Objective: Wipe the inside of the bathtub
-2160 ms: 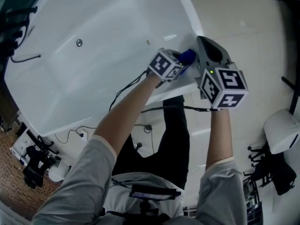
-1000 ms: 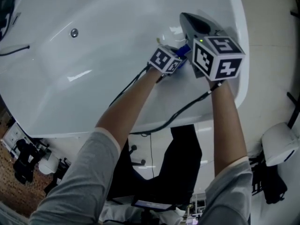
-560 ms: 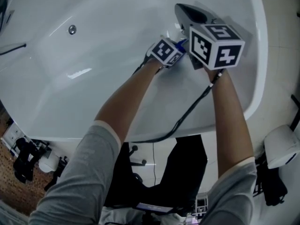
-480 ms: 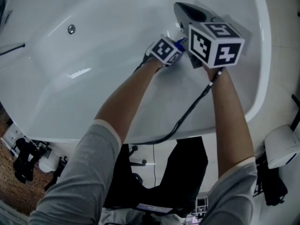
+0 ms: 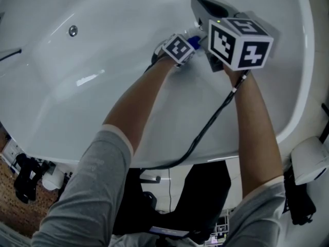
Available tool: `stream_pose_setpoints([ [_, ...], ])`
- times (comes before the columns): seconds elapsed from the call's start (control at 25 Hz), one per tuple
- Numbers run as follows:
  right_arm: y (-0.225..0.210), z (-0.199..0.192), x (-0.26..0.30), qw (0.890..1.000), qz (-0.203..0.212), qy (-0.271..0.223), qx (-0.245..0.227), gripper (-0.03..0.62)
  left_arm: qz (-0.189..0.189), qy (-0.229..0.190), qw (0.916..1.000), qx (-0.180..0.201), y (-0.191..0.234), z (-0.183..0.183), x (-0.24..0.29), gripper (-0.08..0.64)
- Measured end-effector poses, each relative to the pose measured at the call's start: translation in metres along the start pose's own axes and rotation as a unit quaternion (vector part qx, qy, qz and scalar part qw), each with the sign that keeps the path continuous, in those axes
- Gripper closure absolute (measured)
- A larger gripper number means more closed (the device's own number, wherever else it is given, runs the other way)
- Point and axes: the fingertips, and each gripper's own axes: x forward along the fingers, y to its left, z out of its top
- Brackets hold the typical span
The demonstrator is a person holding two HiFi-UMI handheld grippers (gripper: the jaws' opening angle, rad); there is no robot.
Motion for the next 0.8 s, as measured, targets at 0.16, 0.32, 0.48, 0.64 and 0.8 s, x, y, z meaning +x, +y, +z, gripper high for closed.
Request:
stream_pose_setpoints([
  [0.16, 0.002, 0.001, 0.004, 1.000, -0.002, -0.004, 0.014, 0.583, 0.090, 0.078, 0.9928, 0.002, 0.048, -0.034, -0.011, 0.437],
  [0.32, -0.004, -0.006, 0.004, 1.000, -0.017, 0.006, 0.021, 0.583, 0.089, 0.081, 0.9927, 0.006, 0.050, -0.038, -0.011, 0.437],
  [0.48, -0.006, -0.014, 0.004, 0.999, -0.023, 0.017, 0.025, 0.583, 0.086, 0.072, 0.9936, 0.016, 0.054, -0.040, -0.011, 0.439],
  [0.64, -0.003, -0.015, 0.006, 0.999, -0.017, 0.023, 0.024, 0.583, 0.079, 0.054, 0.9953, 0.010, 0.066, -0.037, -0.021, 0.440],
  [0.8, -0.002, -0.014, 0.005, 0.999, -0.014, 0.024, 0.021, 0.583, 0.141, 0.076, 0.9870, 0.012, 0.106, -0.050, -0.045, 0.440],
])
